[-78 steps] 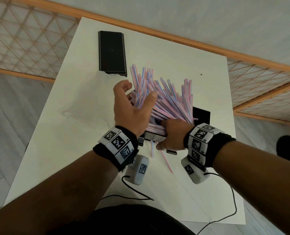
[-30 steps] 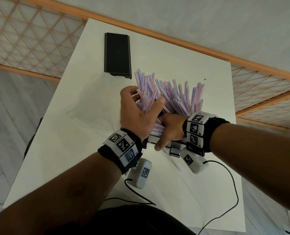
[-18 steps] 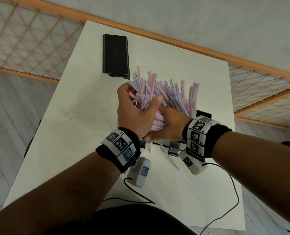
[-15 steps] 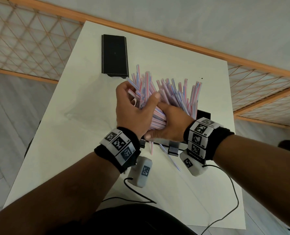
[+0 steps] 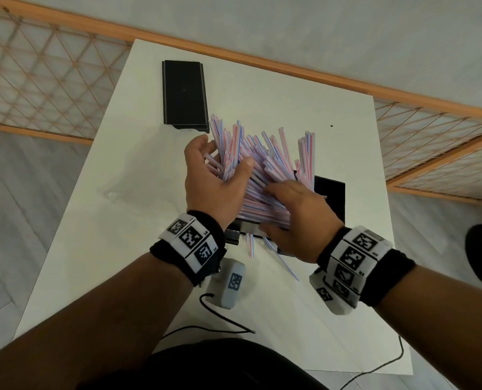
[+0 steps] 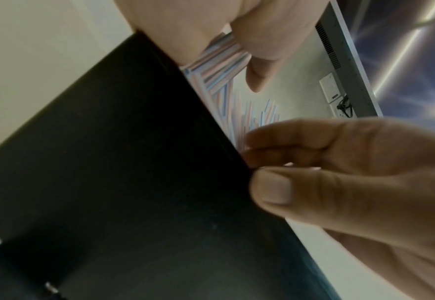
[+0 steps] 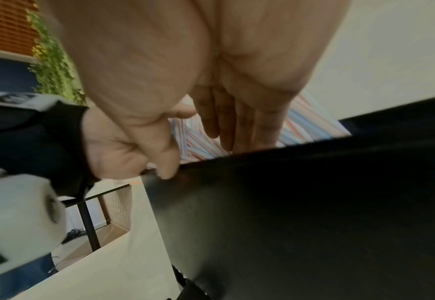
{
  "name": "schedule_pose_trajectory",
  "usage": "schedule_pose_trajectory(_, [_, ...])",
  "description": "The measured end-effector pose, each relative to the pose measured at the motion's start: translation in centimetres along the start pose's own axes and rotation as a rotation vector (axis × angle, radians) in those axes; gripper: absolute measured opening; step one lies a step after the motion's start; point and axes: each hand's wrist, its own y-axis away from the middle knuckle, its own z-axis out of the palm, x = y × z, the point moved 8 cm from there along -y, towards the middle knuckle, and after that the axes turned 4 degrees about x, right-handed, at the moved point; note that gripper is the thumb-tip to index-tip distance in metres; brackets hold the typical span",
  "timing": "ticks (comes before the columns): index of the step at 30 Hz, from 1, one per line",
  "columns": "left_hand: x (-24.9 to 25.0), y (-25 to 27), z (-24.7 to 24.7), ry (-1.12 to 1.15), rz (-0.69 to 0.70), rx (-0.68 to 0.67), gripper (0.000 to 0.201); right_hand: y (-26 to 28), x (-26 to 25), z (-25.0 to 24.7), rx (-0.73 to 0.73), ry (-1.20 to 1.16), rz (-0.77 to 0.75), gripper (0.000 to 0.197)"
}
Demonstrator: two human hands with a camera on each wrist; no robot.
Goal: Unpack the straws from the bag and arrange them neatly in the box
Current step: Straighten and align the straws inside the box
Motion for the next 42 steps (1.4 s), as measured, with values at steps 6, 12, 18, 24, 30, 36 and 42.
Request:
schedule_pose_trajectory(6, [0.1,0.5,0.0,-0.057,0.019,-0.01,0.078,0.3,1.7,3.4,-0.398,0.128,0.177,0.043])
schedule_pose_trajectory(12, [-0.1,0.6,-0.2,-0.008,0.004,-0.031,0.08,-0.6,1.9,5.0,-0.512,0.248,0.315,0.039])
schedule_pose_trajectory(18, [0.0,0.6,-0.3,0.002,0.026,-0.037,0.087,-1.3,2.6,6.3,-0.695,0.242,0.44,0.058])
schedule_pose_trajectory(24, [-0.4,0.4,-0.2,0.025,0.021,-0.055,0.081,-1.6,3.0,7.2,-0.897,0.118,0.516,0.102])
schedule_pose_trajectory(30, [-0.6,0.3,-0.1,0.068,-0.012,-0.049,0.081,-2.8,3.4,7.6,-0.875,0.092,0.501,0.121])
schedule_pose_trajectory(36, [-0.4,0.4,-0.2,0.046,-0.015,-0.05,0.086,-2.6,3.7,8.2,-0.875,-0.02,0.489,0.128])
schedule_pose_trajectory(42, [-0.4,0.4,0.0,-0.021,-0.04,-0.051,0.088,-3.6,2.6,6.9,-0.695,0.047,0.299,0.111])
